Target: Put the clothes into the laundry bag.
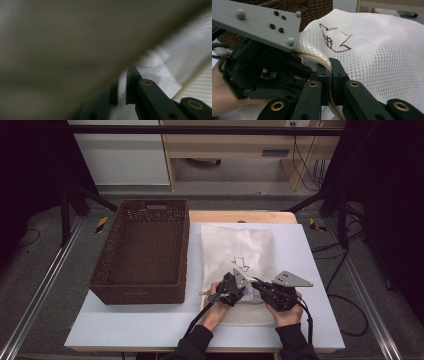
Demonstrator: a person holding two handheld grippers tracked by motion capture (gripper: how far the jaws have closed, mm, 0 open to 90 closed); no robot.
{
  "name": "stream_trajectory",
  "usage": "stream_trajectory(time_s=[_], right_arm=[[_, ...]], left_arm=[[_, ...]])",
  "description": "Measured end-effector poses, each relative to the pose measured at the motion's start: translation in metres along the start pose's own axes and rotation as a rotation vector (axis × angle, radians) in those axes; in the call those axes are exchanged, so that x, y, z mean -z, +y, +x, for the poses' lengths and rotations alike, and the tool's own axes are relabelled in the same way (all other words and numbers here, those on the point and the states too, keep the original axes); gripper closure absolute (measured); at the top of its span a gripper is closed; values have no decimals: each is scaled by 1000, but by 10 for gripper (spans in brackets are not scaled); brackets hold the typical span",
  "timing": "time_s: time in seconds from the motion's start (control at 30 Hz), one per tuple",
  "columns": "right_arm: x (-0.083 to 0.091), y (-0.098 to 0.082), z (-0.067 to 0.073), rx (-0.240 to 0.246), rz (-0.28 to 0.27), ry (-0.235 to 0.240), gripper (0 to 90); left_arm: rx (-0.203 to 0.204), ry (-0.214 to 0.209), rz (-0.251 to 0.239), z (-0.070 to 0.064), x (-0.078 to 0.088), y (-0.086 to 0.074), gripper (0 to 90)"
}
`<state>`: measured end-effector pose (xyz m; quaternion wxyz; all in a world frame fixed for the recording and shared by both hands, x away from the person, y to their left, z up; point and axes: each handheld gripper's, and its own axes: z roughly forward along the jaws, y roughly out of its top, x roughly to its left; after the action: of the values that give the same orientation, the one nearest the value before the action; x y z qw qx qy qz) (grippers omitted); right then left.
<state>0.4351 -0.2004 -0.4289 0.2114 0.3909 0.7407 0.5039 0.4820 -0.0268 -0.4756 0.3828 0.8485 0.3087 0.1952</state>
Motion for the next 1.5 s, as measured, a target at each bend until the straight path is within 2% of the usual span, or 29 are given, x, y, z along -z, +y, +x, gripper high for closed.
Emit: stream_trajectory(time_s=[0.03, 0.13, 0.17, 0.2, 0.33, 0.4, 0.5, 0.57, 0.63, 0.7, 0.73, 0.77, 0.8, 0.83, 0.87, 0.93, 1.0, 1.1, 1.17, 1.2, 1.27, 1.33, 1.43, 1.5], right_arm=[[0, 0, 0, 2, 3, -1, 873], [-1, -1, -1, 0, 2, -3, 873], [0, -1, -2, -1, 1, -4, 872], [0, -1, -2, -2, -1, -5, 872], [0, -1, -2, 3, -5, -10, 870], [0, -1, -2, 1, -5, -11, 870], [0, -1, -2, 1, -4, -12, 870], [0, -1, -1, 3, -3, -14, 871], [0, -1, -2, 3, -1, -12, 871], [-1, -1, -2, -2, 3, -10, 872], [-1, -2, -1, 0, 7, -9, 872], [-1, -2, -1, 2, 8, -11, 872], [-1, -2, -1, 1, 9, -10, 873], [-1, -2, -1, -3, 11, -9, 873], [-2, -2, -1, -7, 12, -8, 874], [-2, -2, -1, -4, 11, -6, 874], [-1, -1, 0, -3, 8, -4, 874], [0, 0, 1, -2, -1, -3, 874], [1, 0, -1, -9, -4, -5, 874], [1, -1, -1, -13, -4, -4, 874], [1, -2, -3, -17, 4, -7, 874], [1, -2, -3, -15, 5, -9, 874], [1, -2, -3, -19, 6, -9, 871], [1, -2, -3, -13, 2, -11, 866]], left_arm=[[-6, -9, -1, -1, 1, 0, 809], [-34, -39, -14, -7, 8, -3, 655], [-25, -78, -10, -10, 14, -3, 569], [-22, -98, -20, -11, 18, -4, 487], [-47, -116, -17, -21, 37, -5, 339], [-55, -125, -36, -26, 47, -7, 329], [-60, -132, -41, -29, 52, -11, 335], [-55, -149, -19, -32, 48, -17, 379], [-55, -133, 25, -32, 39, -23, 427], [-45, -100, 53, -29, 29, -28, 502], [-17, -105, 38, -27, 28, -29, 531], [1, -90, 40, -24, 28, -27, 609], [20, -98, 32, -20, 29, -25, 686], [17, -84, 18, -19, 30, -22, 760], [4, -52, 14, -19, 30, -20, 804], [-3, -31, 3, -18, 29, -16, 832], [-23, 8, 0, -18, 22, -13, 837], [-36, 42, 6, -16, 6, -14, 835], [-4, 33, 4, -12, 4, -12, 822], [-7, 36, 2, -12, 4, -12, 811], [-39, 45, 12, -14, 5, -13, 771], [-49, 29, 21, -17, 10, -14, 706], [-47, -47, 21, -20, 27, -13, 556], [-51, -64, 19, -22, 41, -13, 485]])
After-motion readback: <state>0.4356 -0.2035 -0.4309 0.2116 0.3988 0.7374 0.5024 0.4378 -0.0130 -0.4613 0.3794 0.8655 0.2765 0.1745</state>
